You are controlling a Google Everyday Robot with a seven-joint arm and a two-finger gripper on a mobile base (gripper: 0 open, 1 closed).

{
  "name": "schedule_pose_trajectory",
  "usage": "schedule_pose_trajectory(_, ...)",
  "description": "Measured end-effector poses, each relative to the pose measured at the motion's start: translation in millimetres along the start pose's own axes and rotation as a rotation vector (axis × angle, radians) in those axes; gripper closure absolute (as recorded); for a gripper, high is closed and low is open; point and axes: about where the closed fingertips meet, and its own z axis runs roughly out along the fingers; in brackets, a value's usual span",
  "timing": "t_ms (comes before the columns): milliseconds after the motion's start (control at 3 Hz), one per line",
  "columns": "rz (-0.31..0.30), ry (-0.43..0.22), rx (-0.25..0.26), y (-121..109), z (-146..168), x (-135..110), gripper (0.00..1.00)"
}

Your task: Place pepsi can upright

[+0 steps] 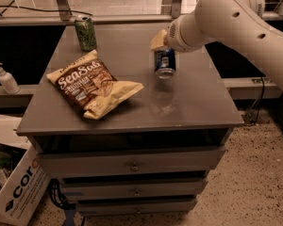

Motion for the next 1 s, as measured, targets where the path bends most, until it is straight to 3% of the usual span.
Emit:
schedule_pose_trajectory(333, -0.098, 0.201, 0.113, -5.8, -24.0, 31.7, 1.0)
schedule_pose_trajectory(667, -0.151, 0.312, 0.203, -14.2, -35.7, 50.9, 1.0)
schedule_pose_trajectory(1000, -0.171, 0.401, 0.304, -18.0, -36.4, 54.9, 1.0)
